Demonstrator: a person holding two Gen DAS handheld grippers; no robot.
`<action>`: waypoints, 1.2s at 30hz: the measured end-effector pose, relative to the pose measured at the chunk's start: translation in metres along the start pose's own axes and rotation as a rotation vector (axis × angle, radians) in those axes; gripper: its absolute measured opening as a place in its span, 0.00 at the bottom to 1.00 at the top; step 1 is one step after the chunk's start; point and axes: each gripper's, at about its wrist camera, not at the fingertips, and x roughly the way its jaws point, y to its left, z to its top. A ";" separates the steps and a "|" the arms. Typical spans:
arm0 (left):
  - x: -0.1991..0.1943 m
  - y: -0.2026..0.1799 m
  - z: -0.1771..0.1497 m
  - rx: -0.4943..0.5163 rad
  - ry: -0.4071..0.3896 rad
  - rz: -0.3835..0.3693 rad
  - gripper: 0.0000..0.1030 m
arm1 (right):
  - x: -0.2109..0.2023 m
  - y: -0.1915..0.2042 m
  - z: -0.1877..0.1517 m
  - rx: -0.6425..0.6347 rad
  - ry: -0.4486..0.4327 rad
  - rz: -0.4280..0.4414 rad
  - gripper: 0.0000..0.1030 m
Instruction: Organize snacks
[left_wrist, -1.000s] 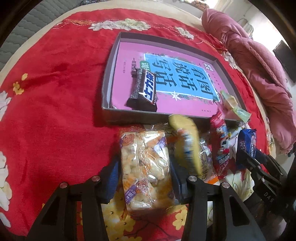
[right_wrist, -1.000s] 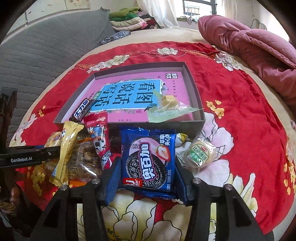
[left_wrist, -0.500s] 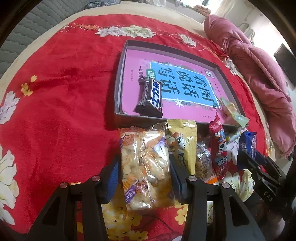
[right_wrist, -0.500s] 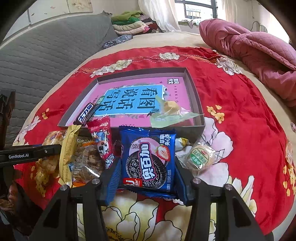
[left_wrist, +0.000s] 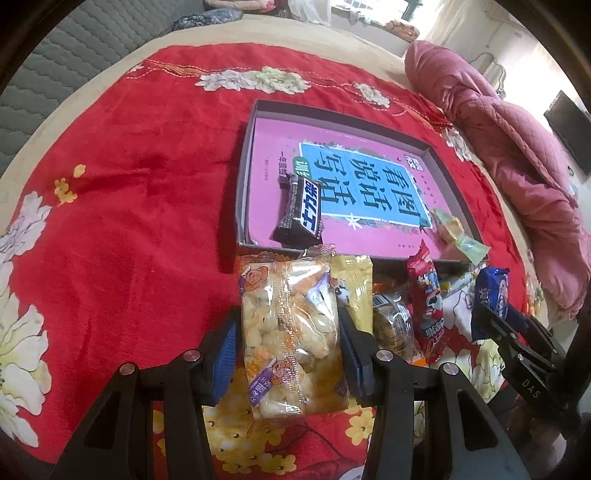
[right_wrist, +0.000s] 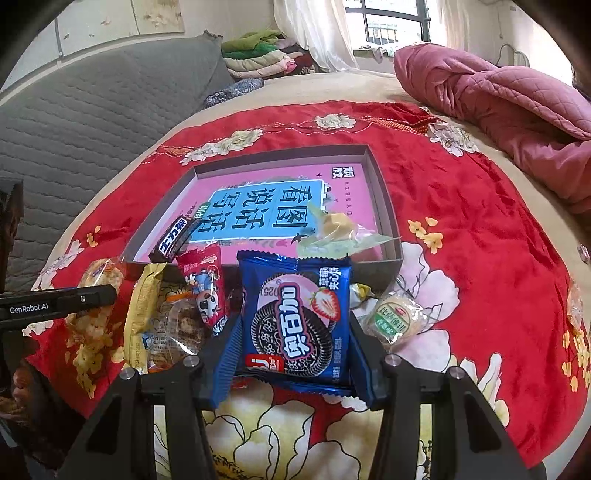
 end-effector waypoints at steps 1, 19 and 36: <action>-0.001 0.001 0.000 -0.002 -0.001 0.003 0.49 | 0.000 0.000 0.000 0.001 -0.001 -0.001 0.51; -0.016 -0.001 0.005 -0.015 -0.051 -0.010 0.47 | -0.016 0.004 0.009 -0.021 -0.106 0.003 0.51; -0.015 -0.010 0.017 0.001 -0.070 -0.019 0.46 | -0.013 -0.001 0.013 -0.001 -0.126 0.007 0.51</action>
